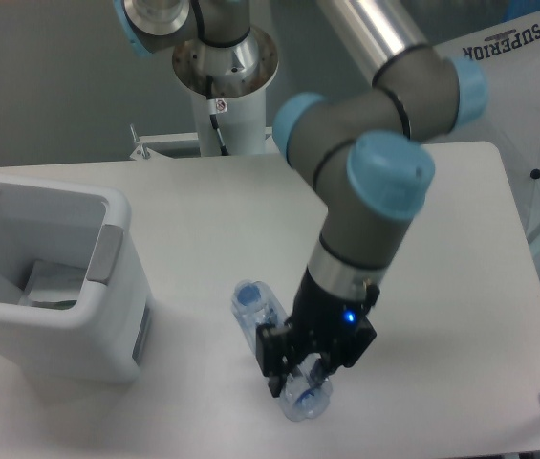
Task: Place the trash in the trash can
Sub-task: 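Lift the bottle and carry it over the bin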
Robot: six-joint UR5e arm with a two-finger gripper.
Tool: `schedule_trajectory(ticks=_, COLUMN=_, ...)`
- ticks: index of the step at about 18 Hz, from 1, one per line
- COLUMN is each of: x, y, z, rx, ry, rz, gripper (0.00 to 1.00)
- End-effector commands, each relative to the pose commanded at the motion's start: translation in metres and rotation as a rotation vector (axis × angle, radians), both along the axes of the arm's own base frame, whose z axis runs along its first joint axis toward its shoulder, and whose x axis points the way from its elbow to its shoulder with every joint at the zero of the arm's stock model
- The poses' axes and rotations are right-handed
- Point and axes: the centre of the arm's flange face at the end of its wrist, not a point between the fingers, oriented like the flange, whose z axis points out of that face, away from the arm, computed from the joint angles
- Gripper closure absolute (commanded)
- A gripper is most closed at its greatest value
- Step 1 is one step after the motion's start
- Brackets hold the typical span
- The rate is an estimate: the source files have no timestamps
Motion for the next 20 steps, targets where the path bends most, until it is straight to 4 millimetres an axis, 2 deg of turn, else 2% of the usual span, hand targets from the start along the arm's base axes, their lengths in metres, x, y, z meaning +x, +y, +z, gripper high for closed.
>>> schedule_trajectory(ticks=4, x=0.024, y=-0.009, z=0.062, rx=0.18, ry=0.048, rz=-0.064, gripper=0.45)
schedule_trajectory(ticks=9, x=0.047, y=-0.008, z=0.114, rx=0.333, ry=0.113, rz=-0.141, gripper=0.45)
schedule_trajectory(ticks=10, x=0.051, y=-0.008, z=0.119, rx=0.35, ry=0.111, rz=-0.157, gripper=0.45)
schedule_trajectory(ticks=12, x=0.075, y=-0.014, z=0.144, rx=0.389, ry=0.124, rz=-0.191, gripper=0.45)
schedule_trajectory(ticks=16, x=0.129, y=-0.008, z=0.167, rx=0.417, ry=0.137, rz=-0.262, gripper=0.45)
schedule_trajectory(ticks=18, x=0.147, y=0.001, z=0.162, rx=0.413, ry=0.125, rz=-0.294, gripper=0.45)
schedule_trajectory(ticks=20, x=0.161, y=0.011, z=0.147, rx=0.401, ry=0.106, rz=-0.321, gripper=0.45)
